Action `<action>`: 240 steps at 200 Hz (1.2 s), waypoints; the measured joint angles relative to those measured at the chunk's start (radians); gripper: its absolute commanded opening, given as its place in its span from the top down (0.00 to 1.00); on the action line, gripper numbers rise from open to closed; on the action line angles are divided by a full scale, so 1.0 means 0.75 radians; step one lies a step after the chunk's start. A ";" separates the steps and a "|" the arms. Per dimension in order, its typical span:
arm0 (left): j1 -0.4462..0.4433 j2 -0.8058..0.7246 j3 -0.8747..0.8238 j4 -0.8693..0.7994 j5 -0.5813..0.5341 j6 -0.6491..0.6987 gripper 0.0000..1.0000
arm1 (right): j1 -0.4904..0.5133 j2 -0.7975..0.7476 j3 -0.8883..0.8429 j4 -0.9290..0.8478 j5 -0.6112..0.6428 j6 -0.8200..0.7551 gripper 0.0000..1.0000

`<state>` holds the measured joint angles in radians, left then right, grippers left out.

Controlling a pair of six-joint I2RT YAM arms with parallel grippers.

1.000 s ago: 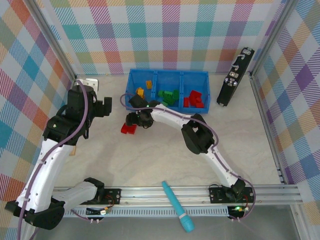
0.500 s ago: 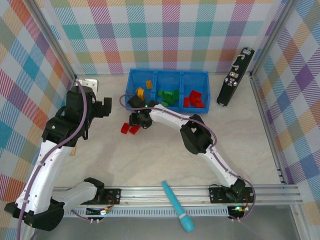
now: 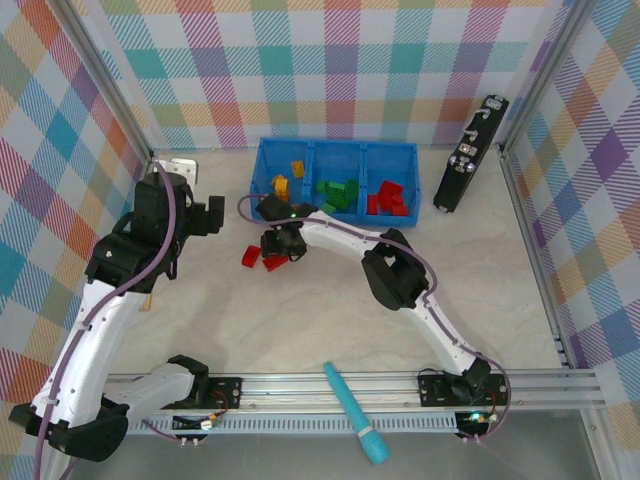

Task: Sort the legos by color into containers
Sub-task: Rotate the lego at the center of the table, then pick up the lego from the center of the table.

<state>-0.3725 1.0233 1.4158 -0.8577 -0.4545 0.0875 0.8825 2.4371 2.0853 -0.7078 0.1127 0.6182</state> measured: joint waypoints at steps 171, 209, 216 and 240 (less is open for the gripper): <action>0.000 0.001 0.001 -0.002 0.000 0.001 0.02 | 0.073 -0.055 0.122 -0.149 -0.018 -0.498 0.01; 0.000 0.001 0.001 -0.002 0.000 0.006 0.01 | 0.085 -0.017 0.131 -0.187 0.041 -0.548 0.01; 0.000 0.001 0.001 -0.002 0.000 0.006 0.01 | 0.085 -0.009 0.131 -0.195 0.050 -0.553 0.01; 0.000 0.001 0.001 -0.002 0.000 0.008 0.01 | 0.085 0.022 0.131 -0.203 0.077 -0.557 0.01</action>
<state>-0.3725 1.0237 1.4162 -0.8593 -0.4545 0.0937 0.9463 2.4535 2.1834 -0.8604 0.1707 0.2001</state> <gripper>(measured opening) 0.991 0.988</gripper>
